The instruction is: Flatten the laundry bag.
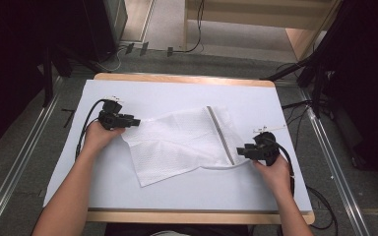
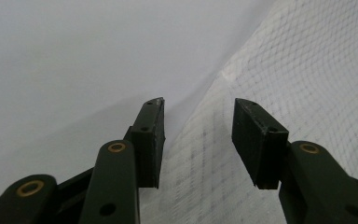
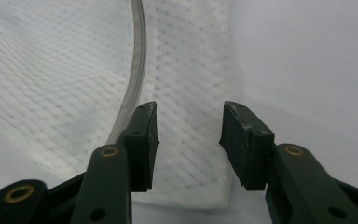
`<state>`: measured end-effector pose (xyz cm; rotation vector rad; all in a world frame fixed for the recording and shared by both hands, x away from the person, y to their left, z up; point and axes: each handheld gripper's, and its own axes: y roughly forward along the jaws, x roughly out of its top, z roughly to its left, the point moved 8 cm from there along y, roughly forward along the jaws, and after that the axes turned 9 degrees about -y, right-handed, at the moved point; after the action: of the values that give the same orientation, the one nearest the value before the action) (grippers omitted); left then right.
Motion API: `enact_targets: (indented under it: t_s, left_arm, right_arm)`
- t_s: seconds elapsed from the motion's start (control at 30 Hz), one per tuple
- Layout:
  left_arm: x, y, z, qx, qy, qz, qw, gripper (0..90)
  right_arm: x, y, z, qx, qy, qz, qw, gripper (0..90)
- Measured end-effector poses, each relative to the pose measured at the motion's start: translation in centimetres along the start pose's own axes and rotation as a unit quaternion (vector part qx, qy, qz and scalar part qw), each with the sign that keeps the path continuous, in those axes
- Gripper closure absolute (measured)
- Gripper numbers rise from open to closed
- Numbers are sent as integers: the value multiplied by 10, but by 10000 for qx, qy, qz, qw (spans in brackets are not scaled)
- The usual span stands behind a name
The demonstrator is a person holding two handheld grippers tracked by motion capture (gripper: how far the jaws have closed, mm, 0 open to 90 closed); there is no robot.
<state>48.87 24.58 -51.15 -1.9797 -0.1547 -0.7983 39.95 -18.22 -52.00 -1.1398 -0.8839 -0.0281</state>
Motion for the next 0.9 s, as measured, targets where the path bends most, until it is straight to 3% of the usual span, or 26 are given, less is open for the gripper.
enact_targets:
  t_s: [0.07, 0.1, 0.17, 0.33, 0.43, 0.57, 0.8, 0.9]
  left_arm:
    - [-1, 2, -2, -22, 61, 43, 10000, 590]
    - [-2, 2, -3, -102, -6, 61, 9999, 645]
    - [-2, 3, -3, -70, -38, 76, 9999, 672]
    - [-4, 3, -3, 66, 129, 68, 9999, 799]
    - [-5, 3, -2, 44, 41, 89, 9999, 892]
    - [-5, -1, 0, -14, -126, 145, 9998, 900]
    - [-2, -12, 5, 51, -294, -110, 9995, 900]
    - [0, -15, 6, 73, -345, -182, 9992, 900]
  right_arm:
    - [-4, 2, 0, 15, -13, 83, 10000, 570]
    - [-5, 3, -1, 10, -48, 136, 9999, 576]
    - [-5, 5, -1, 19, -46, 157, 9999, 599]
    - [-4, 6, 0, 129, -44, 268, 9995, 793]
    - [-3, 8, 0, 153, -9, 378, 9992, 887]
    - [0, 9, -1, 143, -14, 457, 9989, 900]
    - [3, 10, -6, 219, 98, 426, 9988, 900]
    - [8, 10, -3, 230, -41, 324, 9992, 900]
